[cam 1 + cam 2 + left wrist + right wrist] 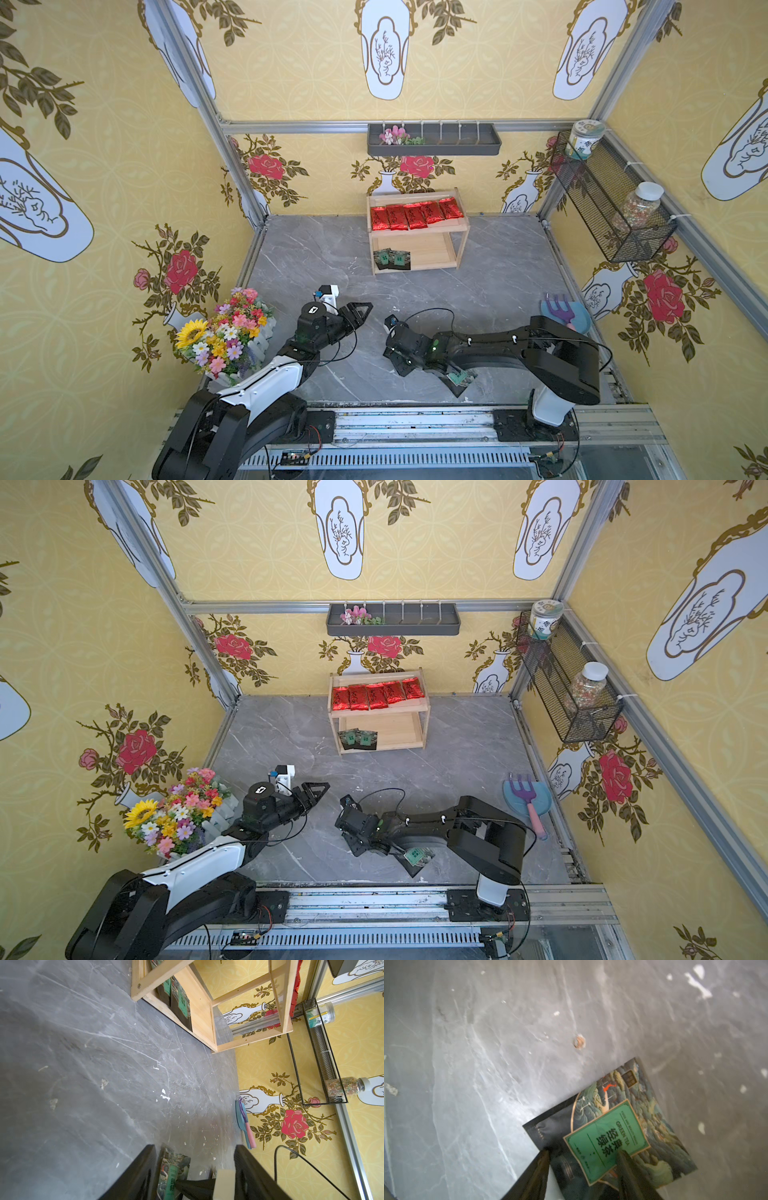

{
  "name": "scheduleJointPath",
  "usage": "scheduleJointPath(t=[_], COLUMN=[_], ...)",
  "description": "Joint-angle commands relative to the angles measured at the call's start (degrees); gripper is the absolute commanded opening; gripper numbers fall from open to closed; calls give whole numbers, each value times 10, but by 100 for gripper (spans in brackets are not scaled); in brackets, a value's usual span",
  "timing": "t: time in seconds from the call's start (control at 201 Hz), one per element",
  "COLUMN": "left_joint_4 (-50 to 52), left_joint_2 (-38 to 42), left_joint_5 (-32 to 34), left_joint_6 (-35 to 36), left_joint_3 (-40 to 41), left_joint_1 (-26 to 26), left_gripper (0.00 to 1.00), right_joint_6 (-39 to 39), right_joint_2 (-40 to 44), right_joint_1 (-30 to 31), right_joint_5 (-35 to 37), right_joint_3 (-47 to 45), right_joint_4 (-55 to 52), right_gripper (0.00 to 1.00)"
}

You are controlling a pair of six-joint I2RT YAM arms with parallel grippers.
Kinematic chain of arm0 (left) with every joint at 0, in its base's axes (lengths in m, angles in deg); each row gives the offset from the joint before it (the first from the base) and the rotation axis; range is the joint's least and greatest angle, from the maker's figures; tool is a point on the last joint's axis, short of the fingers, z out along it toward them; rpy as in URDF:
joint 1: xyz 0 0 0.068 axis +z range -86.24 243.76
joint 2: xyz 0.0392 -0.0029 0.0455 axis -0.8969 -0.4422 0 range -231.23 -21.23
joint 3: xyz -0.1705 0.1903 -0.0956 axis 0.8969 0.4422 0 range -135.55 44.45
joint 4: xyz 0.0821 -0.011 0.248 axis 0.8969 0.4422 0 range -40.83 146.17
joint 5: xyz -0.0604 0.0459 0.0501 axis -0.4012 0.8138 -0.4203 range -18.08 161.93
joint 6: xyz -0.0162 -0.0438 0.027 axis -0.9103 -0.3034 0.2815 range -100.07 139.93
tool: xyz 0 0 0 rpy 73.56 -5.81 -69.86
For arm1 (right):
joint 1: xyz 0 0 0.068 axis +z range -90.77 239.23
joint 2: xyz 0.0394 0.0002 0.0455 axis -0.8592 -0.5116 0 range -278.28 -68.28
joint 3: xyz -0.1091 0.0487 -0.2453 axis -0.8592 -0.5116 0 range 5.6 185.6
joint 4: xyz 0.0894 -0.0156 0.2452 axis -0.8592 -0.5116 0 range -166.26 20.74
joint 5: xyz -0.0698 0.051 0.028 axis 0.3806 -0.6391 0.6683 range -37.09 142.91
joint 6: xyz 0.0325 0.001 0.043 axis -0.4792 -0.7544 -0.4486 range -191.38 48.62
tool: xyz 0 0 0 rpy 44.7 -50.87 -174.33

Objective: Place the tea bags on the shelf by color
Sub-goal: Move the tea bag to the center of the board.

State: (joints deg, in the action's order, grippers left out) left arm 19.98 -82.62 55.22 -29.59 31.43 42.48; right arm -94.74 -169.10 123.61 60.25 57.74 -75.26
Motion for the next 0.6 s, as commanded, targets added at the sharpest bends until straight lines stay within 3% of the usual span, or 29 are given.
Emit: scheduleJointPath(t=[0.0, 0.349, 0.478, 0.593], left_joint_4=[-12, -11, -14, -15], left_joint_2=[-7, -59, -99, -115], left_joint_5=[-7, -47, -68, -71], left_joint_6=[2, 1, 5, 9], left_joint_3=[12, 23, 10, 4], left_joint_1=[1, -1, -5, -10], left_gripper=[66, 65, 65, 65], right_joint_6=[101, 149, 101, 6], right_joint_2=[-23, -33, -7, 27], right_joint_1=[-24, -80, -92, -106], right_joint_5=[-64, -138, -171, -191], right_joint_3=[22, 25, 1, -36], right_joint_4=[34, 99, 133, 172], right_gripper=[56, 58, 58, 57])
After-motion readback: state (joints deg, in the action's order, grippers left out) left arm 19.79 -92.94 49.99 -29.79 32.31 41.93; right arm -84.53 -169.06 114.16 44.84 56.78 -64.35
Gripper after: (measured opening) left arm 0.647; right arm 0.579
